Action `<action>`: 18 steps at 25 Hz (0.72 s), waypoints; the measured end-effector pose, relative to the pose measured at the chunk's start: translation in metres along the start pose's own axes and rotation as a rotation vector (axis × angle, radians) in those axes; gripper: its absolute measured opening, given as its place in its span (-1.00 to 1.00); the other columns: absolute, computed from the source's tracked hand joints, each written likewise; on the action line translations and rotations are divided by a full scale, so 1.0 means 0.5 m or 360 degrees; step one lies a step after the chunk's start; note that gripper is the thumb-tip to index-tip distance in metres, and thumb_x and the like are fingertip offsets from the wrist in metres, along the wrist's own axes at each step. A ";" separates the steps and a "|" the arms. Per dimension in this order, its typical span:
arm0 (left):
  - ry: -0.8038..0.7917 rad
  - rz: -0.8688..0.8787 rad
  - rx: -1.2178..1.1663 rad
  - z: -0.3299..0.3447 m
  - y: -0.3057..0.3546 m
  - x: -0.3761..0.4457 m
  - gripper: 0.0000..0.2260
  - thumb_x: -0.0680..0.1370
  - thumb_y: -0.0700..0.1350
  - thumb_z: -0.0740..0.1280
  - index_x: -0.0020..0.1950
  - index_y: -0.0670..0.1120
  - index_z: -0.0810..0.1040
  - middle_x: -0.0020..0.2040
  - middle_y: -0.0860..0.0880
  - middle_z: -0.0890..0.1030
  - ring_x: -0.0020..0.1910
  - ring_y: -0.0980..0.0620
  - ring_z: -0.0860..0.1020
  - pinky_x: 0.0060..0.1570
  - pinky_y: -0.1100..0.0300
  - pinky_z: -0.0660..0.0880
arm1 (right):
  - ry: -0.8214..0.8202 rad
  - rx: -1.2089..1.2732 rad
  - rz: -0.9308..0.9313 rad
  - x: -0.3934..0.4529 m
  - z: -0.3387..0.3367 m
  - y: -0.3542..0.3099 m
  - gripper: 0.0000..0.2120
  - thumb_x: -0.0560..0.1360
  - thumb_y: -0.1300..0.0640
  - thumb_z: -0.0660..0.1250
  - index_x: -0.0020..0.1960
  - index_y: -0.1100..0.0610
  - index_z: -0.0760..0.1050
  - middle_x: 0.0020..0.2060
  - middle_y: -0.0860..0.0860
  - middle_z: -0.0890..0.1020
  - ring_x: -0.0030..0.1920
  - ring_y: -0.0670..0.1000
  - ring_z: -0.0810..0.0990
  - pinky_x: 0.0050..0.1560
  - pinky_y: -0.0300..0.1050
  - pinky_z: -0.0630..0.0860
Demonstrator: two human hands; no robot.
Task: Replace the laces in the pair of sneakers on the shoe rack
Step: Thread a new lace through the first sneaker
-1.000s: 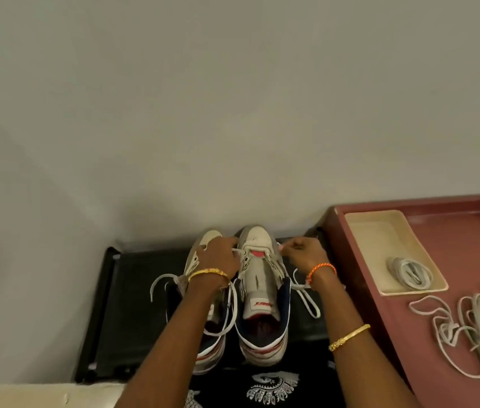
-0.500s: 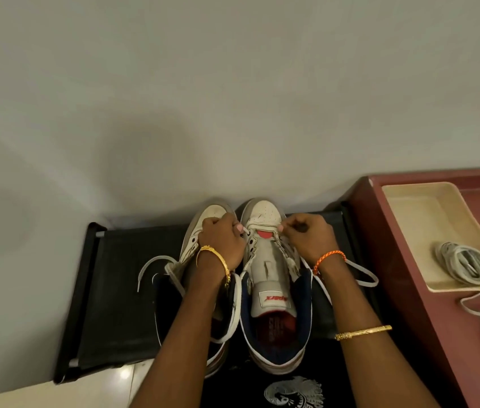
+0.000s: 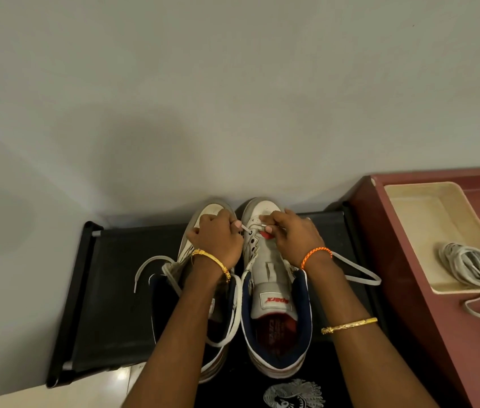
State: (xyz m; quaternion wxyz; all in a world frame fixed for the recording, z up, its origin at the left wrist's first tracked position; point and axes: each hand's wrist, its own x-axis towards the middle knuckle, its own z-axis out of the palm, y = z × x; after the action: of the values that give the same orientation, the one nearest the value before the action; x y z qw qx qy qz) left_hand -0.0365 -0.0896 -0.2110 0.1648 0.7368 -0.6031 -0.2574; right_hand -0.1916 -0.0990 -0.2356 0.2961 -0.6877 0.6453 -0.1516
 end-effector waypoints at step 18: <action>0.0225 -0.0278 0.0257 -0.058 -0.022 -0.031 -0.70 0.53 -0.15 0.28 0.26 -0.03 0.41 0.26 -0.07 0.45 0.36 -0.09 0.23 0.27 -0.04 0.13 | 0.0042 0.0256 0.0117 -0.009 -0.020 -0.006 -0.83 0.50 0.05 0.36 0.07 -0.04 0.63 0.10 -0.04 0.65 0.28 0.04 0.48 0.42 0.16 0.16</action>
State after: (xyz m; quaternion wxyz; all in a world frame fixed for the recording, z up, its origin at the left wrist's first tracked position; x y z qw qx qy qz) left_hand -0.0130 -0.0742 -0.1905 0.1240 0.8137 -0.5422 -0.1689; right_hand -0.1956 -0.0968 -0.2251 0.3472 -0.6356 0.6596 -0.2010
